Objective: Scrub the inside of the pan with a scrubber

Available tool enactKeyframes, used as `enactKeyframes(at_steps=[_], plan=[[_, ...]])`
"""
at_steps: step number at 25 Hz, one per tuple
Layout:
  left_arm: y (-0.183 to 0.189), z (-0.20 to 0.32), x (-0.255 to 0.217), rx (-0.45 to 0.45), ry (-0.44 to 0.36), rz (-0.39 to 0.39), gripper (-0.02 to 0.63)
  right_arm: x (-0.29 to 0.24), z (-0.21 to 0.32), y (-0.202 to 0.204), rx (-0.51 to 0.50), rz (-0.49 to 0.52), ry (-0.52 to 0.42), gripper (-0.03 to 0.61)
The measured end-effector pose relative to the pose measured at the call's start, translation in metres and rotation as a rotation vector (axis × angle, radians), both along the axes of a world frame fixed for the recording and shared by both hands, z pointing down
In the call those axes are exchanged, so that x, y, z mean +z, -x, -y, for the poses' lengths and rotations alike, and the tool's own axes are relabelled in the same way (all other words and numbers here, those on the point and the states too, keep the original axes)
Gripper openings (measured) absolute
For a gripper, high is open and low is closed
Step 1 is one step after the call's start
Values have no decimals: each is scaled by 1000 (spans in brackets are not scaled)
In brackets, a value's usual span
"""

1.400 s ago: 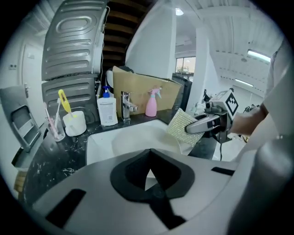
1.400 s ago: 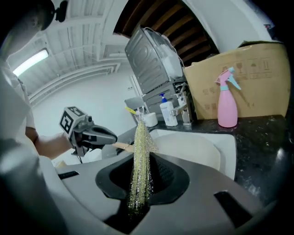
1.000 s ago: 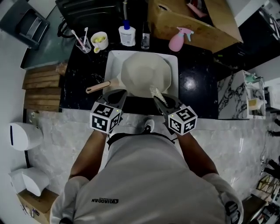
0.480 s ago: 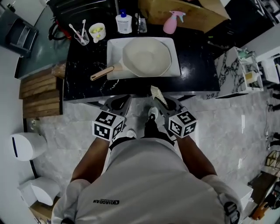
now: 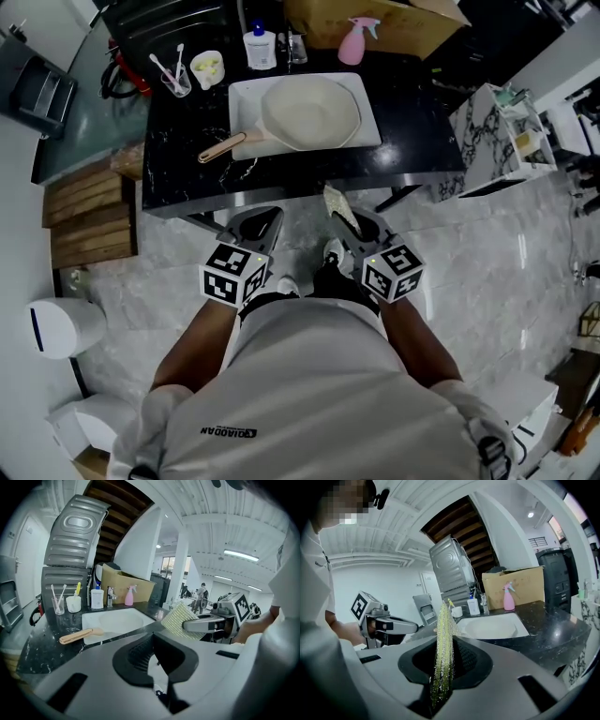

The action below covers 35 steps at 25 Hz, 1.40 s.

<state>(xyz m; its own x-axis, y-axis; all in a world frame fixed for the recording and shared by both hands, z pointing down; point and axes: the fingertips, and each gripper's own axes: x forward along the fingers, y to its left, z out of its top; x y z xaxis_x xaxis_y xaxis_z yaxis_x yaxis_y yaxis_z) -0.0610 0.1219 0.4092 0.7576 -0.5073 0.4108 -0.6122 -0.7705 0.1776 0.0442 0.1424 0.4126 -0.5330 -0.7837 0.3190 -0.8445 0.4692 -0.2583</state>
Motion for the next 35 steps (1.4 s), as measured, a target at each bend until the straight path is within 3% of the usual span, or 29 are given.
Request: enactKeyframes(at_steps=[14,21,35], plan=[[-33,-9,-14,9,-39,16,15,-17,1,-27,-19,-17,-25,81],[-57,-9,-16,-41,-7,-22,15,-13,4,-46,-74,-33,-14,81],[-79,-11,-16,-77,-18,18,15,-16,6,-65,-128,-17,-17,81]])
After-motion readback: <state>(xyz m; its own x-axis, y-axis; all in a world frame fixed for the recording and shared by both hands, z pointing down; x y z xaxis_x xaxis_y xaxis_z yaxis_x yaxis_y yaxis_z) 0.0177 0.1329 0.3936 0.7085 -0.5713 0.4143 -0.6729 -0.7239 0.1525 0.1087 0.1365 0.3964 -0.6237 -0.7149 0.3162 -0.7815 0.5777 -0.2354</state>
